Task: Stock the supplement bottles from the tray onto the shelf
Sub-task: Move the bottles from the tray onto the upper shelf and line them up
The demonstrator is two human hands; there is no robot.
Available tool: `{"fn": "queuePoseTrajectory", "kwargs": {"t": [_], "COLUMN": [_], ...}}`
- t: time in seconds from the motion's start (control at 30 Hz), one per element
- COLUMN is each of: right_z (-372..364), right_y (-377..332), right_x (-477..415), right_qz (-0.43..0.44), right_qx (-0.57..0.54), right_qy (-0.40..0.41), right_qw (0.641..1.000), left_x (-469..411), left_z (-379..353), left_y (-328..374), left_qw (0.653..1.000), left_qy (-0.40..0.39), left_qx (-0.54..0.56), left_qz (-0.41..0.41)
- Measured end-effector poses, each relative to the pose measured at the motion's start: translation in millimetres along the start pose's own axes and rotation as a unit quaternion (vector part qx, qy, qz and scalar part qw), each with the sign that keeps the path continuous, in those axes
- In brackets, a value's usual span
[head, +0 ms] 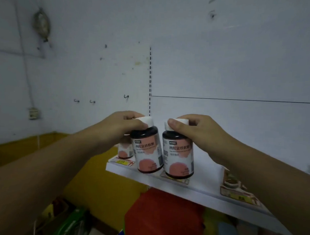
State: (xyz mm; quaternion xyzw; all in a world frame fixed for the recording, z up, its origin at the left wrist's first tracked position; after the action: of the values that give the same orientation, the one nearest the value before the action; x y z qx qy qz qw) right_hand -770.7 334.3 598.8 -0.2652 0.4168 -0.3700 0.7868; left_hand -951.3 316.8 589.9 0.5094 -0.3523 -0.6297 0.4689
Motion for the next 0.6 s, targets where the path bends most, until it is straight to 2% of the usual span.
{"fn": "queuePoseTrajectory", "kwargs": {"t": [0.13, 0.33, 0.47, 0.6], "right_z": [-8, -38, -68, -99], "right_y": [5, 30, 49, 68], "right_x": [-48, -103, -129, -152], "right_qz": [0.007, -0.015, -0.039, -0.068], "right_qx": [-0.015, -0.003, 0.021, 0.060], "right_qy": [0.024, 0.022, 0.010, 0.004], "right_qw": [1.000, 1.000, 0.999, 0.996], "left_x": [-39, -92, -128, -165], "left_z": [37, 106, 144, 167], "left_y": [7, 14, -7, -37], "left_qw": [0.999, 0.992, 0.989, 0.988], "left_qy": [0.028, 0.114, 0.139, 0.148], "left_qx": [-0.032, -0.016, -0.026, 0.015], "left_qz": [-0.011, -0.060, -0.047, -0.044]}}
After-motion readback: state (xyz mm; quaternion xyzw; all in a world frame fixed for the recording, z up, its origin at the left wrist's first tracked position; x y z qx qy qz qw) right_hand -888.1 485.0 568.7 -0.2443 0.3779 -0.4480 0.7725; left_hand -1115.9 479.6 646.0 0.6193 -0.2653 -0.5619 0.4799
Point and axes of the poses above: each hand's wrist, its own x-axis away from the middle knuckle, its own z-axis out of the back of the hand, y = z × x, the point moved 10 cm from there along -x, towards the middle knuckle, and after that the axes turned 12 degrees about x, right-handed, at the moved point
